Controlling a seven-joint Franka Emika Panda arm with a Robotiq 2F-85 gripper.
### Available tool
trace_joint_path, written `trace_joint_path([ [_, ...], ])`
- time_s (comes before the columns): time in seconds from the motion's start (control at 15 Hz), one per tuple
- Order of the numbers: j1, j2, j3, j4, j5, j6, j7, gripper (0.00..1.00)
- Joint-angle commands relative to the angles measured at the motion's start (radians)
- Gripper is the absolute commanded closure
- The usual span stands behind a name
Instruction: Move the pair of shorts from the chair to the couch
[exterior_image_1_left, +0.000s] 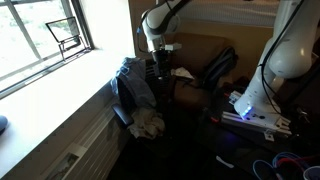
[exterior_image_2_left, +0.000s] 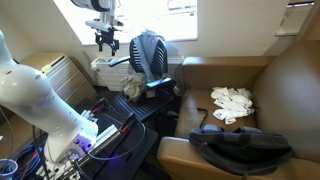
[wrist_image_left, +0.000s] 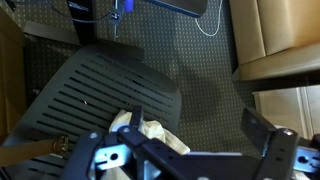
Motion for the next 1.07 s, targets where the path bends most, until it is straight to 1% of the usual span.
trace_joint_path([
  [0.0,0.027,0.146,0.034,0.062,-0.060,0.014,0.160,0.00],
  [0.13,0.062,0.237,0.049,0.073,-0.091,0.061,0.257,0.00],
  [0.27,0.111,0.307,0.041,0.078,-0.138,0.134,0.376,0.00],
  [0.33,0.143,0.330,0.022,0.068,-0.178,0.205,0.447,0.00],
  [0.47,0.192,0.380,-0.009,0.067,-0.238,0.297,0.569,0.00],
  [0.6,0.241,0.406,-0.049,0.061,-0.291,0.363,0.698,0.00],
  [0.67,0.257,0.399,-0.065,0.050,-0.295,0.375,0.763,0.00],
  [0.73,0.236,0.387,-0.044,0.051,-0.274,0.349,0.747,0.00],
  [0.8,0.228,0.409,-0.031,0.055,-0.280,0.355,0.720,0.00],
  [1.0,0.229,0.408,-0.030,0.056,-0.280,0.354,0.726,0.00],
])
